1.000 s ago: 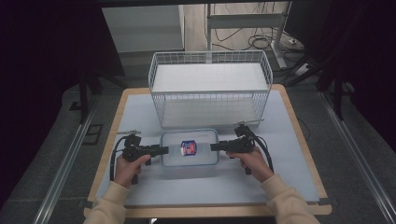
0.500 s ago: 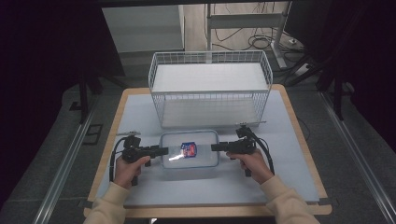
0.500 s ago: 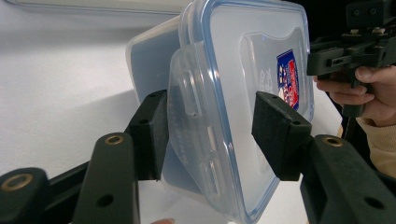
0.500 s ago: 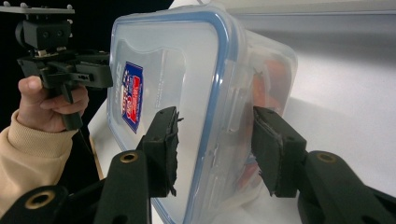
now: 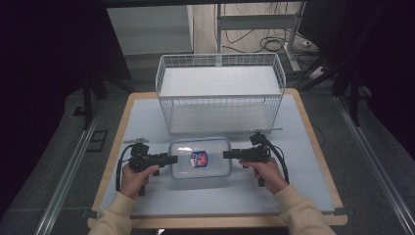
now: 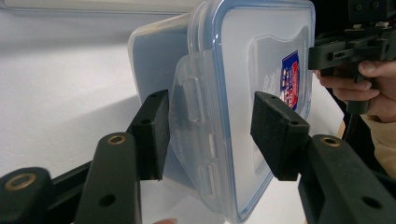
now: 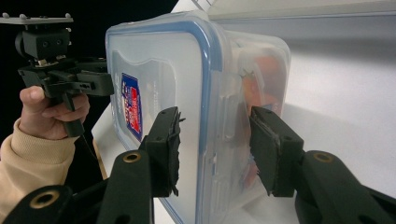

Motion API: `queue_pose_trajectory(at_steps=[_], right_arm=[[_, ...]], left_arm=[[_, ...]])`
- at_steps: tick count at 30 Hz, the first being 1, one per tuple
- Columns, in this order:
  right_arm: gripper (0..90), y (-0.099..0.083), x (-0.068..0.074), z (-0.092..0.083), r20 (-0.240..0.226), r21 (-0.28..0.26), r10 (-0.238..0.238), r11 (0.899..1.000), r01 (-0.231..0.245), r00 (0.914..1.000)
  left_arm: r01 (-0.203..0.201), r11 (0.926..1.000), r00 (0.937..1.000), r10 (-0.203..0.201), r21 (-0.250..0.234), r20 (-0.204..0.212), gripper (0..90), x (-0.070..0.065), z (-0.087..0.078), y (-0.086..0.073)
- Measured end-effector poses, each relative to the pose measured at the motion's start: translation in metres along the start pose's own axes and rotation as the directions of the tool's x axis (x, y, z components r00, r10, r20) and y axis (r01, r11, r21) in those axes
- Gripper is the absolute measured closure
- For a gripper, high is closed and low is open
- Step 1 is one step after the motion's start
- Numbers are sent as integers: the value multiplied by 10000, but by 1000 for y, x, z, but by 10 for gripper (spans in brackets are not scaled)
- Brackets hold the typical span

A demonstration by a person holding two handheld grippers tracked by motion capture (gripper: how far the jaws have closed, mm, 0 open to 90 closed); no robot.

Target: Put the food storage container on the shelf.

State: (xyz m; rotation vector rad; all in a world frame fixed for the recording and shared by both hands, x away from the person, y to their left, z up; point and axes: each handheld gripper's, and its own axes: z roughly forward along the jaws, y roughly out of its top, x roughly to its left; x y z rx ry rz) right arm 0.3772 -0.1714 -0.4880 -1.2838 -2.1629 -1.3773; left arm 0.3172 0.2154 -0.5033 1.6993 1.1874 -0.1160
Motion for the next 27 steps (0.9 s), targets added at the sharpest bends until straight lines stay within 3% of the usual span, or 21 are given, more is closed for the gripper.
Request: queue_pose_trajectory(at_steps=[12,27], right_arm=[[549,1,1,-6,-92,-263,-172,9995,169,9998],[549,6,10,-16,-56,-602,-696,9958,691,9976]], left_arm=[[64,9999,10000,-63,-115,77,490,-4,-1,2],[-312,9990,9995,314,-320,75,492,-16,-6,12]])
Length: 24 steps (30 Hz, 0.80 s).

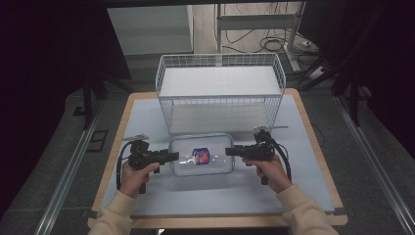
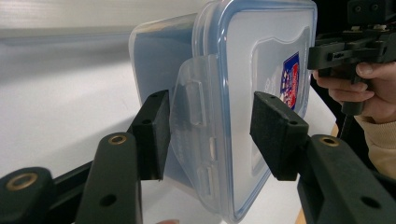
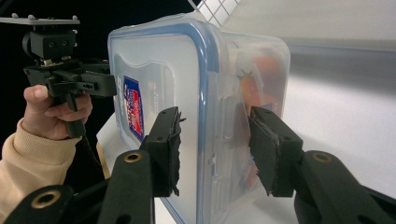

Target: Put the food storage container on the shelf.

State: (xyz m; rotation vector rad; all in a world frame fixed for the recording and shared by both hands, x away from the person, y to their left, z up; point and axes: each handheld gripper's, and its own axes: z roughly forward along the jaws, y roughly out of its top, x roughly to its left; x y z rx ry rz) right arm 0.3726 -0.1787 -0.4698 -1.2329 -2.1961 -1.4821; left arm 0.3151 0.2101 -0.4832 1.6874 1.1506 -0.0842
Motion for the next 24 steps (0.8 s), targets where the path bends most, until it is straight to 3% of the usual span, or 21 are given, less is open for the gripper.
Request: queue_pose_trajectory(at_steps=[18,24], right_arm=[[548,15,12,-23,46,-545,-593,9967,595,9982],[548,27,18,-38,132,-824,-808,9933,816,9966]], left_arm=[[-530,9984,9986,532,-221,79,495,-21,-4,24],[-875,9958,9961,878,-272,85,496,-34,-5,43]])
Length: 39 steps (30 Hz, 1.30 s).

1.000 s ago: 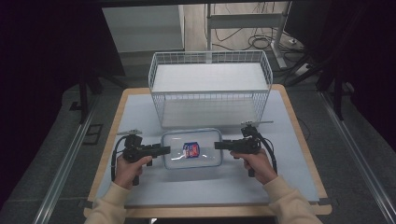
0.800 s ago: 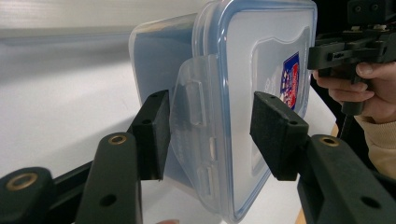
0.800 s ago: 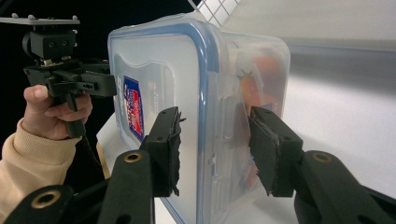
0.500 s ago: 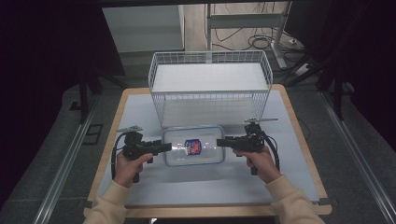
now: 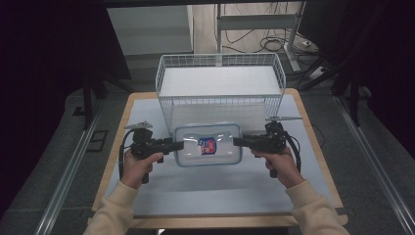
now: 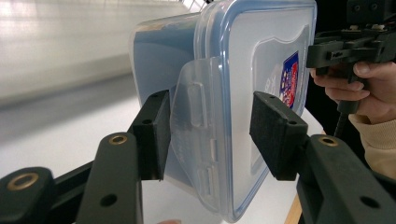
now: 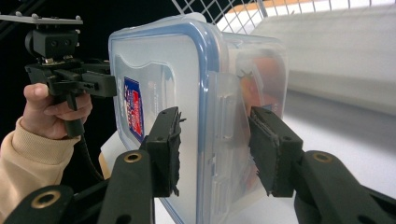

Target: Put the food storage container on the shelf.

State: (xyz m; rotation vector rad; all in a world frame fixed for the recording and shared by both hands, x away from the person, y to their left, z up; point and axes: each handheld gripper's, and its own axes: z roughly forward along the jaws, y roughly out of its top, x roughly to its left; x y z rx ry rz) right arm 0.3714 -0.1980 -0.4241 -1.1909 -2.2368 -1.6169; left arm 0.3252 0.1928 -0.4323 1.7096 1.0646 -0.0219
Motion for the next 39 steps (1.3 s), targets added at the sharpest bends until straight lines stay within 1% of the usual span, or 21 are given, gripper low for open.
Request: queue_pose_trajectory(at_steps=[1,3,5,6,12,17,19,22,23,24,25,26,27,28,29,30,31,32,33,35,39], right_arm=[[548,0,0,0,0,0,0,10000,0,10000],[548,7,3,-5,19,-75,-69,9999,69,10000],[548,10,4,-7,22,-148,-128,9998,128,9999],[548,16,6,-11,35,-245,-239,9994,240,9997],[548,29,11,-18,66,-429,-389,9983,391,9992],[548,47,15,-24,116,-569,-624,9964,630,9980],[548,54,17,-27,161,-613,-706,9956,715,9974],[548,65,20,-30,231,-667,-837,9941,850,9962],[548,68,21,-31,236,-684,-858,9938,872,9960],[548,72,22,-32,258,-680,-901,9935,916,9956],[548,72,22,-32,258,-680,-901,9935,916,9956],[548,80,22,-34,285,-724,-984,9923,1002,9947],[548,80,22,-34,285,-724,-984,9923,1002,9947],[547,88,22,-35,317,-776,-994,9918,1016,9945],[547,88,22,-35,317,-776,-994,9918,1016,9945],[547,95,22,-37,343,-773,-1000,9917,1024,9944],[547,95,22,-37,343,-773,-1000,9917,1024,9944],[547,103,22,-38,393,-808,-1032,9911,1061,9939],[547,105,22,-38,406,-829,-1030,9909,1061,9939],[547,112,21,-39,426,-856,-1079,9901,1112,9932],[547,126,17,-40,510,-898,-1155,9887,1197,9920]], left_arm=[[0,10000,10000,0,0,0,496,0,0,0],[-151,9999,9999,151,-56,1,496,-5,-2,11],[-211,9998,9998,211,-50,-2,496,-7,-3,15],[-305,9995,9995,304,-104,-22,496,-11,-4,22],[-540,9984,9985,539,-195,-65,496,-17,-7,38],[-710,9968,9975,708,-379,-89,495,-22,-10,56],[-759,9964,9971,756,-381,-82,495,-22,-11,59],[-922,9943,9957,920,-529,-55,496,-24,-13,73],[-922,9943,9957,920,-529,-55,495,-24,-13,73],[-948,9937,9955,945,-590,-67,495,-25,-13,80],[-948,9937,9955,945,-590,-67,496,-25,-13,80],[-1029,9926,9947,1026,-643,-87,495,-26,-13,88],[-1029,9926,9947,1026,-643,-87,495,-26,-13,88],[-984,9925,9951,980,-720,-95,495,-26,-13,93],[-992,9923,9951,988,-738,-96,495,-26,-13,96],[-1077,9914,9942,1073,-742,-87,495,-26,-13,105],[-1077,9914,9942,1073,-742,-87,494,-26,-13,105],[-1085,9911,9941,1081,-771,-94,495,-25,-12,113],[-1085,9911,9941,1081,-771,-94,495,-25,-12,113],[-1244,9892,9922,1242,-782,-70,495,-24,-11,124],[-1195,9896,9928,1199,-806,4,495,-20,-6,139]])
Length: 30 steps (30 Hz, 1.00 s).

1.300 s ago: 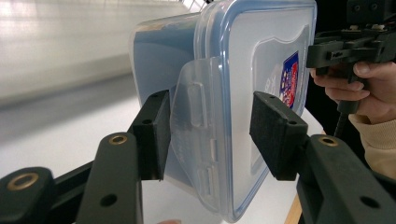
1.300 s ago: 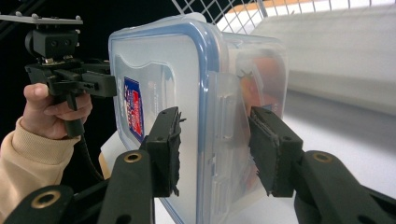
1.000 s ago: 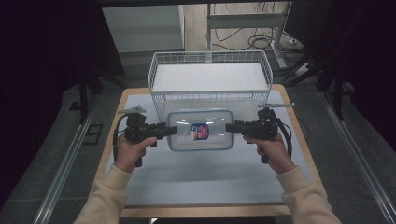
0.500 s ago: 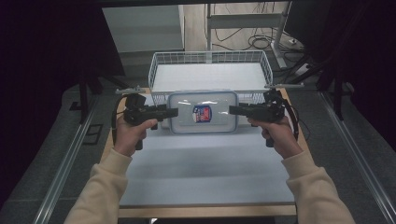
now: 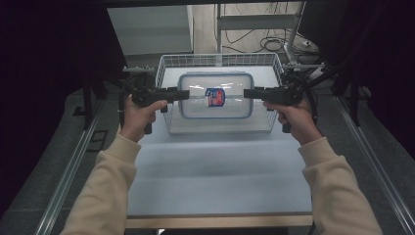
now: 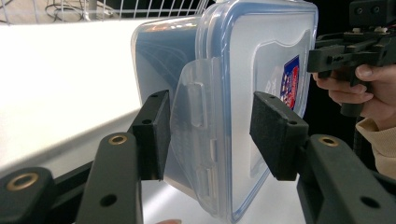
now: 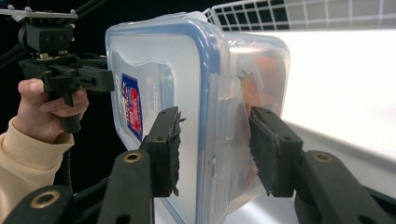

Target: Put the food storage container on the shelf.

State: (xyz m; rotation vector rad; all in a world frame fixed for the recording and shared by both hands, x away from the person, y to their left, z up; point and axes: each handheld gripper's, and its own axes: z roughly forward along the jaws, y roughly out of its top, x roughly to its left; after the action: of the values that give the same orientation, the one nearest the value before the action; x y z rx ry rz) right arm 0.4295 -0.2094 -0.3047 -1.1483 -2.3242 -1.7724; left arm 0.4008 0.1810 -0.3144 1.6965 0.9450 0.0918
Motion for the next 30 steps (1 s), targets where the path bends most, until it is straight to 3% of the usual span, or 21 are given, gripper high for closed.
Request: queue_pose_trajectory(at_steps=[13,21,27,30], right_arm=[[547,37,-24,4,101,-171,160,9997,-158,9998],[546,53,-38,7,134,-19,182,9998,-182,9997],[545,61,-59,20,81,125,551,9984,-552,9985],[543,63,-62,24,138,163,648,9978,-650,9978]], left_arm=[[-108,9999,9999,108,10,51,494,18,18,42],[-107,9998,9999,106,152,83,494,29,30,55],[147,9998,9999,-147,167,-8,492,47,43,63],[223,9995,9998,-223,202,-19,492,53,46,64]])
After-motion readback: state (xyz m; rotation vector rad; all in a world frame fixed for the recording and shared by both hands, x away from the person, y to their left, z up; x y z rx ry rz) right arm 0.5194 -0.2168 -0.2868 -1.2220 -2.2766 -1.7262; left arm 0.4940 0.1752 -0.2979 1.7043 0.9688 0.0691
